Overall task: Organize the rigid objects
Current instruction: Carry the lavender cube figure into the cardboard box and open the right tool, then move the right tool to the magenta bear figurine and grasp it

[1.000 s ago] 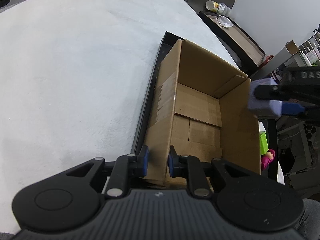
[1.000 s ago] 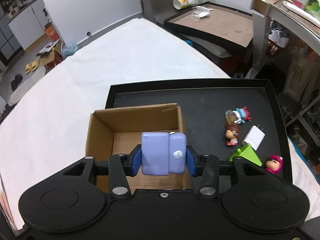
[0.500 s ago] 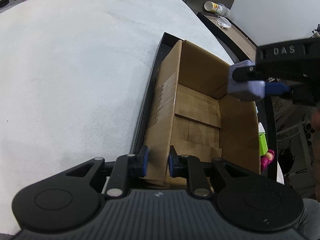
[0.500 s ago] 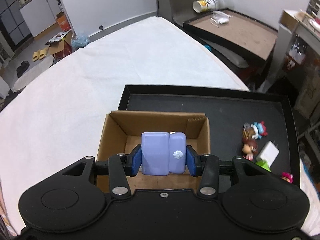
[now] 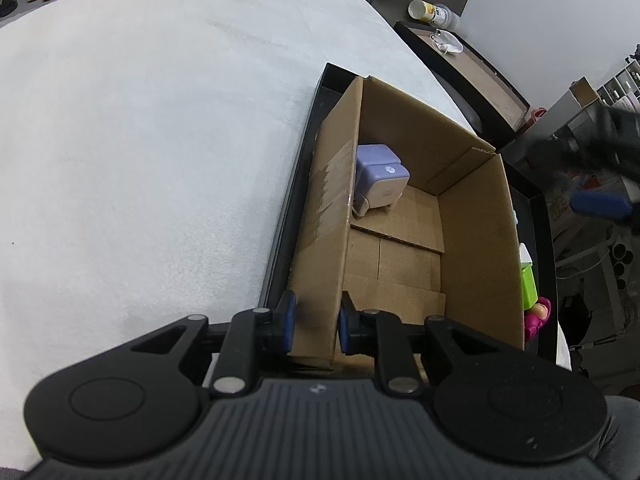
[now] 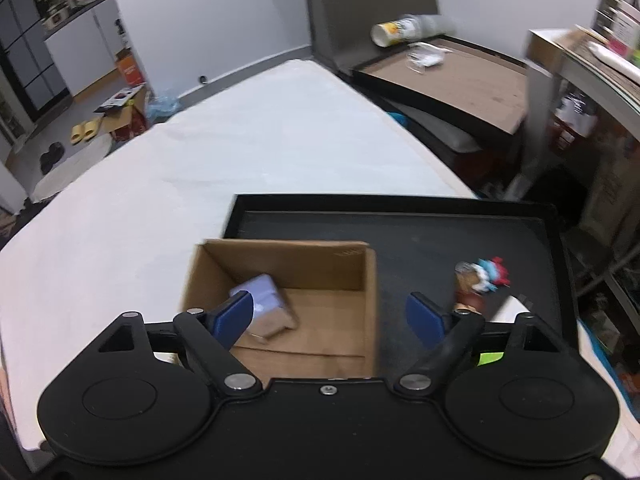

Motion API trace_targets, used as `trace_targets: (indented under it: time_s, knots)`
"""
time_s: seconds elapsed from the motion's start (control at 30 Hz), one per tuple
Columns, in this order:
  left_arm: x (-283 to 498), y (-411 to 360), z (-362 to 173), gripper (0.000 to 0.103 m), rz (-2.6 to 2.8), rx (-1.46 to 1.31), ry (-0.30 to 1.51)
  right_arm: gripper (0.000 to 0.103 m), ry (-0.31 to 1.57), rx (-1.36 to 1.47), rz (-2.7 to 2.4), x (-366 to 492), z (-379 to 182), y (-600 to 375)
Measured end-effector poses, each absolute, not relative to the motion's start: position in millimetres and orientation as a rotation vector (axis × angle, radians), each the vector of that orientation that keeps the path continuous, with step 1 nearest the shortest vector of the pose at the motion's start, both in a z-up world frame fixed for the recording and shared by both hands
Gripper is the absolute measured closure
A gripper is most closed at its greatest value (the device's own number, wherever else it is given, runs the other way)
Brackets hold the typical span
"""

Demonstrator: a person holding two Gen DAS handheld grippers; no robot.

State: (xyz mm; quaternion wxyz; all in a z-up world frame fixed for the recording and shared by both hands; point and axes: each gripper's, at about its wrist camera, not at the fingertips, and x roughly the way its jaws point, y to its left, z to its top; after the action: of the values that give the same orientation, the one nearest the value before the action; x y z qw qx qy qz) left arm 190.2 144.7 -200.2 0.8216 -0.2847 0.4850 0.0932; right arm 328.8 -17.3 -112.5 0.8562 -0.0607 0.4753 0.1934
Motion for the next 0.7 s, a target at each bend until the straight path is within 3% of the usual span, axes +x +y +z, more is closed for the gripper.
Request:
trace_targets:
  time_s: [0.7]
  knots:
    - [189, 139, -197, 0.084, 0.207, -0.564, 1.033, 0.013, 1.062, -0.077, 0.217, 331, -140, -139]
